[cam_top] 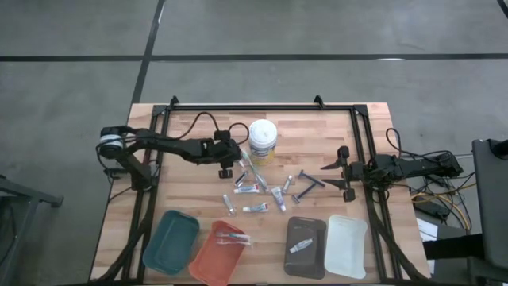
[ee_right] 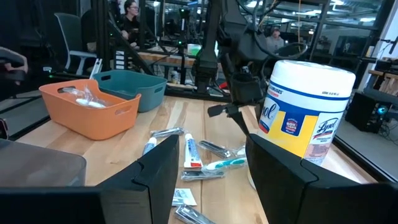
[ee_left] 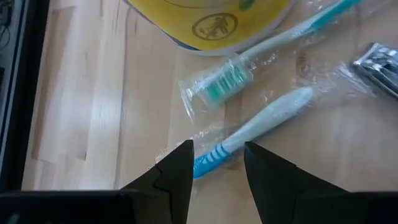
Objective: Pick & Place Travel size toiletries
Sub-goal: Put the blue toothbrush into the orange bin
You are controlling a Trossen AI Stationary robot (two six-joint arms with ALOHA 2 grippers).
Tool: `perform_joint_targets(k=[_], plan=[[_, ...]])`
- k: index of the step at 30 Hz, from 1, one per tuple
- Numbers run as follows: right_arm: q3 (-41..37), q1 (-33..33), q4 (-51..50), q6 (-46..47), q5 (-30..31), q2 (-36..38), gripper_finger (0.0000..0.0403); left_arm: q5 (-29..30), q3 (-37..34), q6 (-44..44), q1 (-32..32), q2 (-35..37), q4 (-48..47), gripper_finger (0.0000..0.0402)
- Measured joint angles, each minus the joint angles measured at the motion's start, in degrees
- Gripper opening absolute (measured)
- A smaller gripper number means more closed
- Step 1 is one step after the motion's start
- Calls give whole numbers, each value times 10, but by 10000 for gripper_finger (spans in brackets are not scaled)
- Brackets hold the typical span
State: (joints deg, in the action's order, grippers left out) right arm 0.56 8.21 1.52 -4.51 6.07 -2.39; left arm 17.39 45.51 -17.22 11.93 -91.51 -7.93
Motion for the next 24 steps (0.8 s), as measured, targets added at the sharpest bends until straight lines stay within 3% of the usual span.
perform_joint_targets(k=[10,15,24], plan=[[0,0,0,-1,0,0,183,-66,6,-12,18,-44,10,147],[0,0,0,-1,0,0,183,-69,6,-4,16,-46,8,139],[0,0,0,0,0,0,183,-104,3,66,-1,-34,-21,34]])
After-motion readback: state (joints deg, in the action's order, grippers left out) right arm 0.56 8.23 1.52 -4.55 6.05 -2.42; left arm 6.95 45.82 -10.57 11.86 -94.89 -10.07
